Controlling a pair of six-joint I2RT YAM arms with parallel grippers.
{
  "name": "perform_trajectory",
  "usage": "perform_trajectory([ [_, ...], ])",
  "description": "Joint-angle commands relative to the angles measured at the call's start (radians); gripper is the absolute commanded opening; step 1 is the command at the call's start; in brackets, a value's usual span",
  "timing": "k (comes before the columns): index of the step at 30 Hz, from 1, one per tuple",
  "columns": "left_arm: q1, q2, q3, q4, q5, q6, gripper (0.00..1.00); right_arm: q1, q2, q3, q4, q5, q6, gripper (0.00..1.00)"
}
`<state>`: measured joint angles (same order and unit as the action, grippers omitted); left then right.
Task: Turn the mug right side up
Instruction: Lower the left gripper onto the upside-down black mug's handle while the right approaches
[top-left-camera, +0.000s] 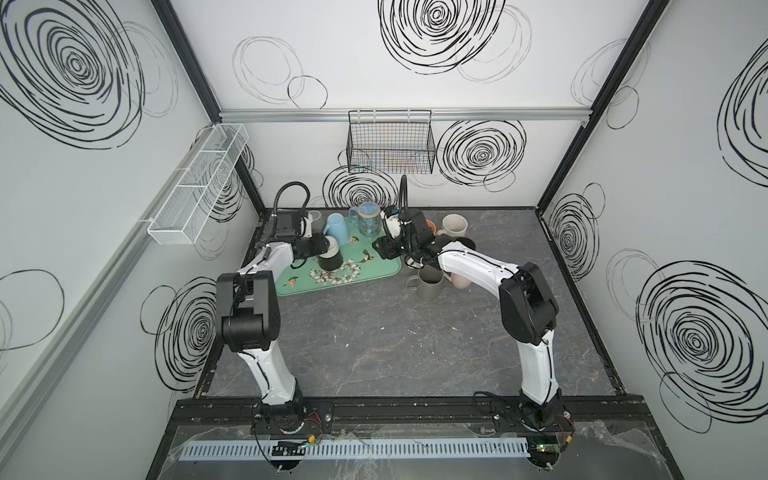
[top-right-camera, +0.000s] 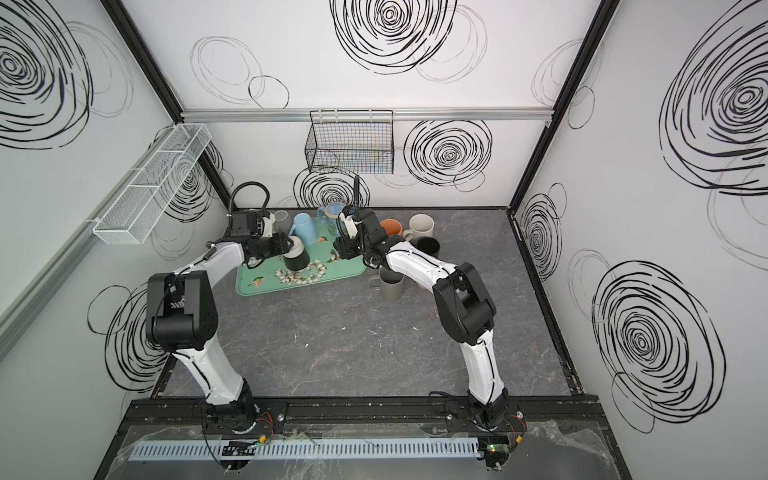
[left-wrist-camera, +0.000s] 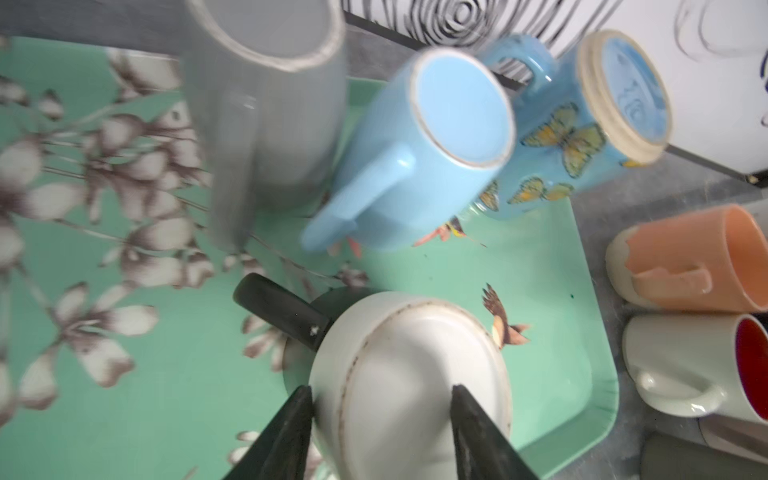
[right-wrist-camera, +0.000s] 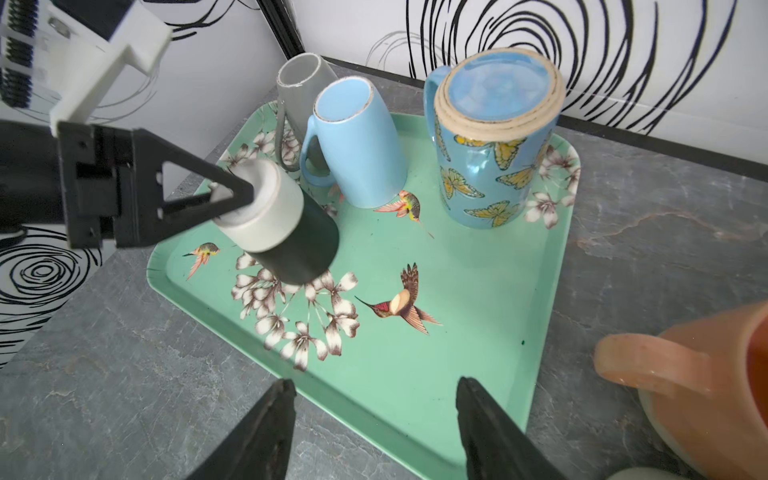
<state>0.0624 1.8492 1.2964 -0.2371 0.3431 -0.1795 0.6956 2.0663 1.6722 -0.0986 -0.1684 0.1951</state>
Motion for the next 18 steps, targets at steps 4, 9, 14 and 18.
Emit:
perform_trajectory([
  [4, -0.095, -0.081, -0.045, -0.101, -0.022, 0.001, 0.60, -0.002, 0.072, 0.102, -0.070, -0.069, 0.013, 0.66],
  [9, -0.044, -0.191, -0.069, -0.039, -0.057, -0.145, 0.63, -0.001, 0.131, 0.160, -0.099, -0.101, 0.023, 0.66],
  [14, -0.013, -0.235, -0.044, -0.022, -0.047, -0.273, 0.58, 0.001, 0.184, 0.197, -0.098, -0.136, 0.043, 0.65],
  [18, -0.036, -0.176, 0.032, -0.126, -0.144, -0.297, 0.48, 0.004, 0.226, 0.212, -0.090, -0.180, 0.062, 0.62],
])
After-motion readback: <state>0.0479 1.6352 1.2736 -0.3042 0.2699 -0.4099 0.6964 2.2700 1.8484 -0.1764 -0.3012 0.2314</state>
